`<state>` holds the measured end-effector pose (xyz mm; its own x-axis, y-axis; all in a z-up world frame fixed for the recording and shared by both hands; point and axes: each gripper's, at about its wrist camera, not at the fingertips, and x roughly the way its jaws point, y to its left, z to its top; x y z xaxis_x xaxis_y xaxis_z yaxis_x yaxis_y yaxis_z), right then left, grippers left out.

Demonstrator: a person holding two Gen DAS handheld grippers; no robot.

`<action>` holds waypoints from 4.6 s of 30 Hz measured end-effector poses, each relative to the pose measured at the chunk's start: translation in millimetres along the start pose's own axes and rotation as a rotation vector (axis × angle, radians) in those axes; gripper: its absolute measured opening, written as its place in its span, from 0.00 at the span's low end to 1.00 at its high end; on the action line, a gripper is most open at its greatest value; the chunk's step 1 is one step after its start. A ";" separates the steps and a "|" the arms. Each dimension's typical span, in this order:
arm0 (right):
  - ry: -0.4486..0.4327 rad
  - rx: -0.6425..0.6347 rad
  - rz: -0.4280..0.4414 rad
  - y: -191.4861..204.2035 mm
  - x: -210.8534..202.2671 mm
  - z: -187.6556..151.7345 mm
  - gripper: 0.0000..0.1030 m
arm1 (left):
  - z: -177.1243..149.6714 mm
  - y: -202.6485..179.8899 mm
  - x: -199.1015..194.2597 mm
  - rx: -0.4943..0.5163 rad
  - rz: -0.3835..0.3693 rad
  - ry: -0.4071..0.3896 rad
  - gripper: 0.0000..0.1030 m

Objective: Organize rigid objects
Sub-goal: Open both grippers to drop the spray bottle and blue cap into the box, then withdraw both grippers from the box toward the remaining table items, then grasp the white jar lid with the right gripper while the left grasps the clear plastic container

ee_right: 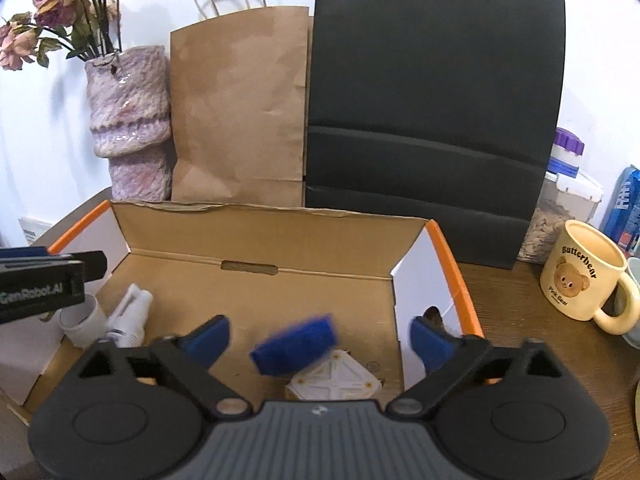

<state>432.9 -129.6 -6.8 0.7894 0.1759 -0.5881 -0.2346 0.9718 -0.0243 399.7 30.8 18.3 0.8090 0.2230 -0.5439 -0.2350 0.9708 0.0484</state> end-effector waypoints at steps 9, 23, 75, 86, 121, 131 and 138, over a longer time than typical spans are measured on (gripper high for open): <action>0.007 -0.001 -0.008 1.3 -2.4 1.1 1.00 | 3.3 -1.5 -6.6 0.020 0.002 -0.022 1.00; -0.054 -0.001 -0.002 2.1 -39.7 5.3 1.00 | 5.1 5.5 -43.3 0.006 -0.011 -0.074 1.00; -0.096 -0.086 0.039 -50.3 -222.3 -167.7 1.00 | -124.0 28.0 -190.7 0.026 -0.124 -0.035 1.00; -0.001 0.009 0.065 -73.0 -211.8 -199.8 0.90 | -157.2 28.6 -188.0 0.008 -0.150 -0.024 1.00; -0.148 0.043 0.067 -49.3 -211.3 -180.4 0.38 | -161.7 14.6 -184.9 0.013 -0.146 -0.019 1.00; -0.172 0.076 0.094 -52.2 -202.3 -172.1 0.38 | -162.6 -15.5 -174.7 0.097 -0.175 0.007 1.00; -0.172 0.084 0.098 -52.8 -197.3 -170.8 0.38 | -162.6 -27.2 -155.9 0.121 -0.133 0.058 1.00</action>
<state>192.7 -242.4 -27.6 0.8522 0.2874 -0.4372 -0.2726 0.9571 0.0979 192.4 -44.8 -34.5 0.7952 0.0901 -0.5996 -0.0588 0.9957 0.0717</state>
